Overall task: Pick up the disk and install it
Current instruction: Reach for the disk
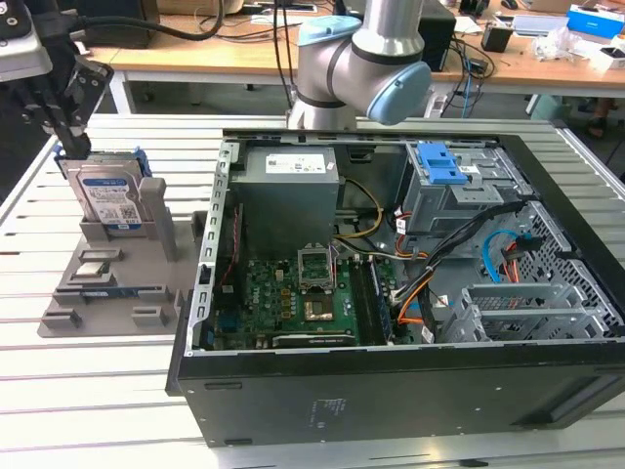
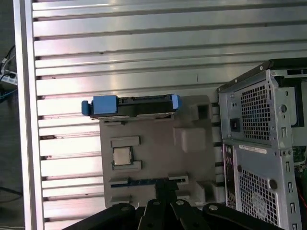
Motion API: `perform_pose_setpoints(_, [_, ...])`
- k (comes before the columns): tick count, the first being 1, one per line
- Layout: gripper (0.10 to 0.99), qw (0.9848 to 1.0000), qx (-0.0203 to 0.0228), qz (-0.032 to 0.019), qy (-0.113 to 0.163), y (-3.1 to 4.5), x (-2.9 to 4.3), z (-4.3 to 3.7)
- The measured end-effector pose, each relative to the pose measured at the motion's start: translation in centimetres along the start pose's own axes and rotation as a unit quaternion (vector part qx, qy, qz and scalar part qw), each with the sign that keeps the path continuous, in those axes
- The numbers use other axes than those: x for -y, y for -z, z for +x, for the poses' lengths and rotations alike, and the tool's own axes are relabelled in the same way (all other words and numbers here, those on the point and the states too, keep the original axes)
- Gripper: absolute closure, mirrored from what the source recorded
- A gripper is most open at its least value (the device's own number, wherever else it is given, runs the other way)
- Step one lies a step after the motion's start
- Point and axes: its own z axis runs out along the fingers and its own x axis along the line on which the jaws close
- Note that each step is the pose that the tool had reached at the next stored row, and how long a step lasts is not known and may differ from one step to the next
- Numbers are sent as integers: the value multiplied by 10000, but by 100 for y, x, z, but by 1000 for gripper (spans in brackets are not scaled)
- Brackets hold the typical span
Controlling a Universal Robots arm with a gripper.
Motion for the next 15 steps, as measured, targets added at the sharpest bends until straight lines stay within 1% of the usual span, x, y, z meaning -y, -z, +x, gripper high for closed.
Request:
perform_pose_setpoints(2, [980,10000,0,0,-1,-1,-12,125])
perform_pose_setpoints(3, [980,10000,0,0,0,-3,-43,179])
perform_pose_setpoints(7, [980,10000,0,1,0,-8,-119,304])
perform_pose_setpoints(9, [980,10000,0,0,-1,-13,-180,409])
perform_pose_setpoints(12, [980,10000,0,0,-1,-19,-240,554])
perform_pose_setpoints(15, [980,10000,0,0,0,-19,-242,561])
